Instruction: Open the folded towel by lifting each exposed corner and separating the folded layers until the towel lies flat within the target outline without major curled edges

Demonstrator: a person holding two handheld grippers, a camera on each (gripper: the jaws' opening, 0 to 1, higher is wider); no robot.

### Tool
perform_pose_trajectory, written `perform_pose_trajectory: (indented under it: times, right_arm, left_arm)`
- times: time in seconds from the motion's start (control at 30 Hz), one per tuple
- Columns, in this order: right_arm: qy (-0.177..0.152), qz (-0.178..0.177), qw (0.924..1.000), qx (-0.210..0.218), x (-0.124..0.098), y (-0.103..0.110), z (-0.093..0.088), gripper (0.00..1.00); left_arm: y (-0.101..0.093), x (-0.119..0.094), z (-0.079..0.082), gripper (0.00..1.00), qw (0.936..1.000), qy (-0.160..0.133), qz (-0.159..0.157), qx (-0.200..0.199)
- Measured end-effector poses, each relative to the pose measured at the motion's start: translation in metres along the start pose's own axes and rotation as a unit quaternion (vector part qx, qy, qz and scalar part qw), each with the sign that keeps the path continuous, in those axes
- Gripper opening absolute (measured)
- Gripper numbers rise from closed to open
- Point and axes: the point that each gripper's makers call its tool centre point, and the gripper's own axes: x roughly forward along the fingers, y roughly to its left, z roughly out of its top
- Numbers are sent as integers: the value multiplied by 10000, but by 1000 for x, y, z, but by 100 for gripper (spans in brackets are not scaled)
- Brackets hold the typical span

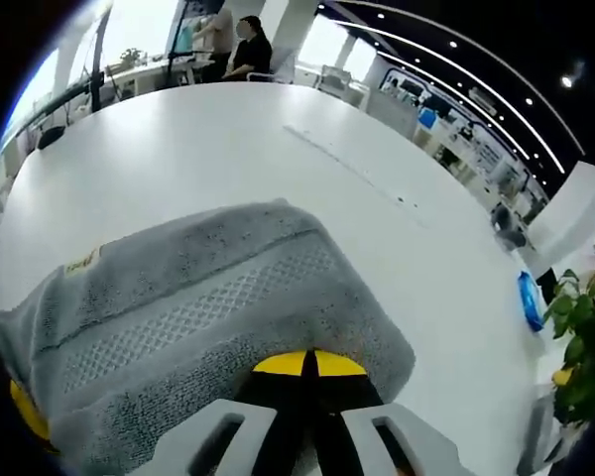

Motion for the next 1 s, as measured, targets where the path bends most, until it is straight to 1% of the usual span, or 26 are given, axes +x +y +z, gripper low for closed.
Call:
perform_pose_trajectory:
  times: [0.03, 0.1, 0.3, 0.4, 0.57, 0.87, 0.97, 1.0]
  right_arm:
    - [-11, -14, 10000, 72, 0, 0, 0, 0]
    - [-1, 4, 10000, 47, 1, 0, 0, 0]
    - [-76, -11, 9999, 148, 3, -2, 3, 0]
    - [-107, -69, 9998, 133, 3, -2, 3, 0]
    - [-92, -200, 9997, -57, 3, 0, 4, 0]
    - [43, -413, 9981, -458, 8, -3, 8, 0]
    - [81, -504, 9967, -630, 9, -3, 9, 0]
    - [85, -516, 9966, -640, 9, -3, 9, 0]
  left_arm:
    - [-1, 1, 2, 3, 10000, -30, -46, 34]
    - [-3, 2, 3, 3, 9999, -65, -100, 50]
    - [-6, 6, 9, 3, 9997, -169, -137, 125]
    - [-6, 7, 9, 3, 9996, -204, -152, 79]
    - [-6, 7, 9, 3, 9996, -240, -143, 63]
    - [-8, 12, 17, 3, 9993, -338, -105, 137]
    - [-8, 14, 18, 3, 9992, -360, -129, 77]
    - [-8, 14, 19, 3, 9991, -394, -164, -9]
